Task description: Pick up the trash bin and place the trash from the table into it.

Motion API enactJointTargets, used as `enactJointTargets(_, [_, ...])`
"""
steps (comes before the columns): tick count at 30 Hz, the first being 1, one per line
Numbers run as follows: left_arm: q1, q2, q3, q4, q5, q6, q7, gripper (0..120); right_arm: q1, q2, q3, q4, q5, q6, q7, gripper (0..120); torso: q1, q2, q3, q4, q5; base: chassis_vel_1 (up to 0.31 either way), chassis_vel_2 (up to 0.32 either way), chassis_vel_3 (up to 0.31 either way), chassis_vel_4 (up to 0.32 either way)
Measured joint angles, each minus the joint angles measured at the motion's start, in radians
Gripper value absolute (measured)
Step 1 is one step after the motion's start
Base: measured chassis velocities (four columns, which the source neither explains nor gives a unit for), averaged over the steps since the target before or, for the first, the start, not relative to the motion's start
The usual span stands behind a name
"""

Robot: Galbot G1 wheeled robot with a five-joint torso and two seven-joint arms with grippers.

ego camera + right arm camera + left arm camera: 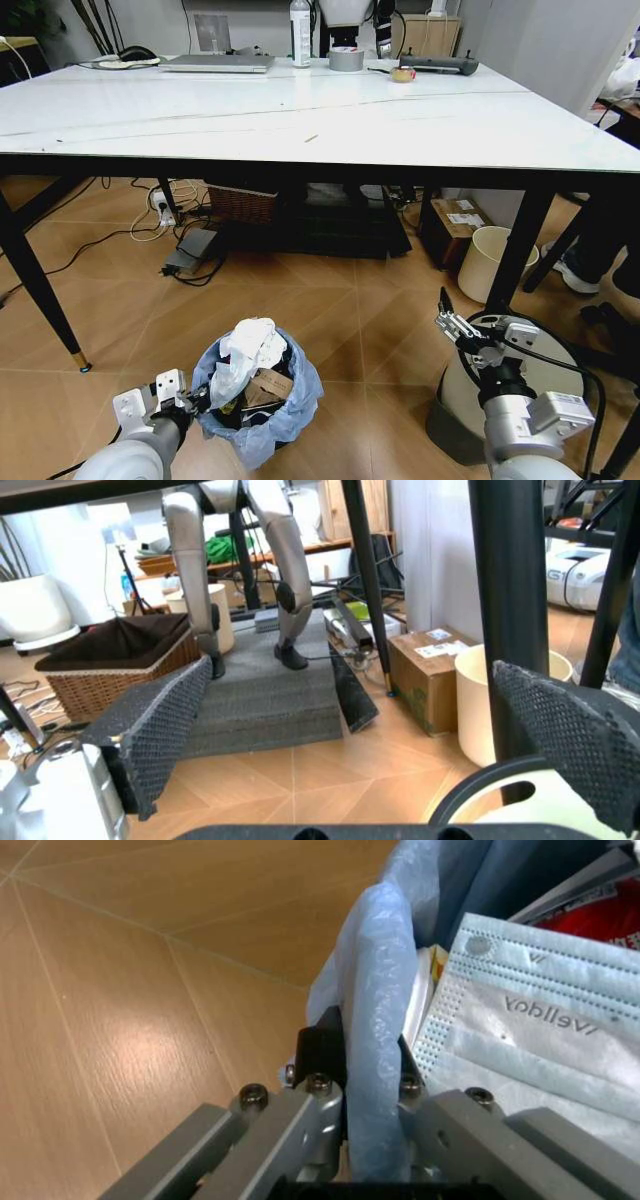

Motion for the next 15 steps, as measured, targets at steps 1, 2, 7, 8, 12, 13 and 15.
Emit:
enactJointTargets(1, [-0.001, 0.0, 0.0, 0.0, 0.0, 0.0, 0.0, 0, -0.001, 0.0, 0.0, 0.0, 0.0, 0.0, 0.0, 100, 0.0, 0.0, 0.0, 0.0, 0.0, 0.0, 0.0, 0.0, 0.0])
enactJointTargets(2, [-0.001, 0.0, 0.001, 0.0, 0.0, 0.0, 0.0, 0, -0.001, 0.0, 0.0, 0.0, -0.001, 0.0, 0.0, 100, 0.0, 0.0, 0.0, 0.0, 0.0, 0.0, 0.0, 0.0, 0.0])
enactJointTargets(7, [-0.006, -0.009, 0.008, 0.019, 0.001, 0.0, -0.015, 0, -0.001, 0.002, -0.002, 0.0, -0.004, -0.003, 0.0, 100, 0.001, 0.001, 0.001, 0.0, 0.0001, 0.0, 0.0, 0.0, 0.0])
enactJointTargets(8, [-0.006, -0.01, 0.009, 0.022, 0.001, 0.0, -0.017, 0, -0.001, 0.002, -0.002, 0.0, -0.005, -0.004, 0.0, 100, 0.001, 0.002, 0.001, 0.0, 0.0, 0.0, 0.0, 0.0, 0.0])
enactJointTargets(12, [-0.012, -0.027, 0.017, 0.052, 0.0, 0.0, -0.058, 0, -0.005, 0.003, -0.002, 0.002, -0.009, -0.004, 0.0, 100, 0.001, 0.003, 0.002, 0.0, 0.0, 0.0, 0.0, 0.0, 0.0])
enactJointTargets(13, [-0.014, -0.029, 0.018, 0.06, 0.0, 0.0, -0.066, 0, -0.006, 0.003, -0.002, 0.003, -0.01, -0.003, 0.0, 100, 0.001, 0.004, 0.003, 0.0, 0.0, 0.0, 0.0, 0.0, 0.0])
enactJointTargets(15, [-0.02, -0.032, 0.016, 0.083, 0.004, 0.0, -0.081, 0, -0.011, 0.003, -0.001, 0.009, -0.013, -0.003, 0.0, 100, 0.001, 0.005, 0.004, 0.0, 0.0, 0.0, 0.0, 0.0, 0.0])
